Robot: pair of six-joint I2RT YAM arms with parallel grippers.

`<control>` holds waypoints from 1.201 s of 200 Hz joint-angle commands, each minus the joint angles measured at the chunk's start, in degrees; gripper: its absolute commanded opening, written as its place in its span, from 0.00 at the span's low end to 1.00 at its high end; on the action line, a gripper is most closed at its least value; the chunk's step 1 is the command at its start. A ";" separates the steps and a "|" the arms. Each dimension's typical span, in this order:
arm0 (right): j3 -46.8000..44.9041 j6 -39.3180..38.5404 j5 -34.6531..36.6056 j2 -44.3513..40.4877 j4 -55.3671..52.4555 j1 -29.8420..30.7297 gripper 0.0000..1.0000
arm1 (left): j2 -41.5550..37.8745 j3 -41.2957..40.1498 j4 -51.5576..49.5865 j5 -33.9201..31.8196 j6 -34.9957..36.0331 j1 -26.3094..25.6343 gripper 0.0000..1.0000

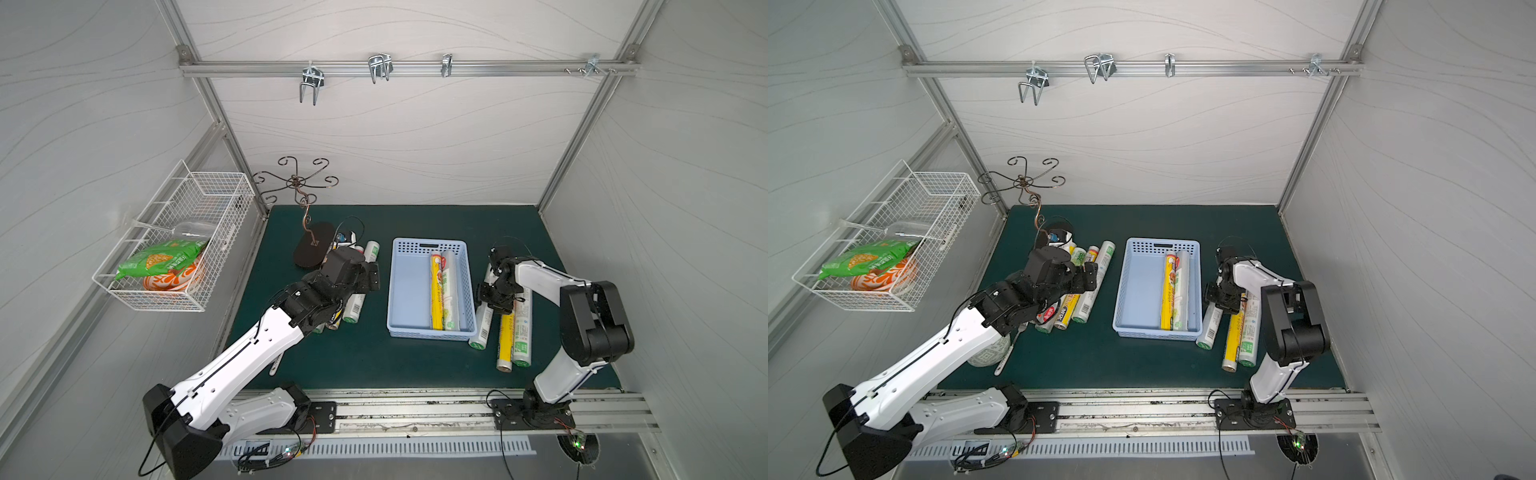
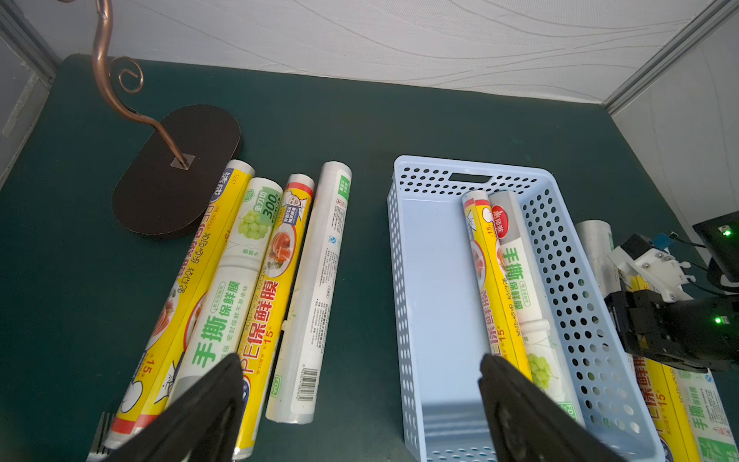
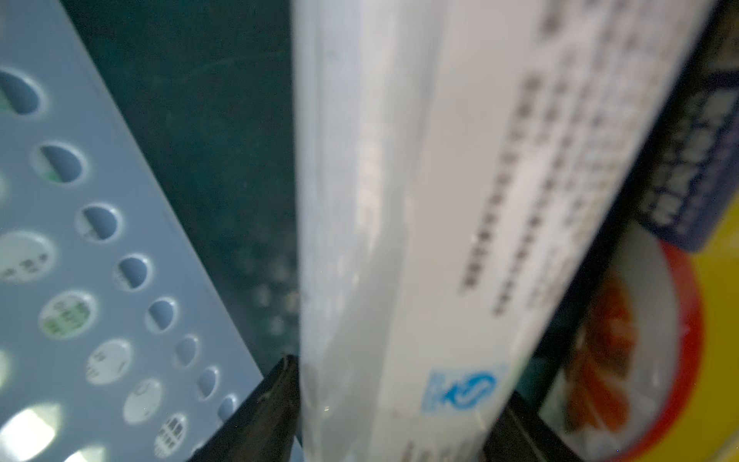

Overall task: Put the plastic wrap into the basket
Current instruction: Pick up the plastic wrap from the center of the board.

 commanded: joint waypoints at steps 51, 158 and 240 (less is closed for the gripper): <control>3.04 -0.65 -0.17 0.26 -2.03 0.08 0.39 | -1.33 -0.56 1.93 0.38 -0.74 0.50 0.95; 13.44 -3.03 8.35 -9.56 -16.13 1.12 0.39 | -2.58 -0.87 0.29 -1.02 0.14 1.41 0.95; 28.92 1.08 -6.99 -10.91 -19.21 6.91 0.41 | -2.81 -0.25 -1.10 -1.55 0.55 2.17 0.95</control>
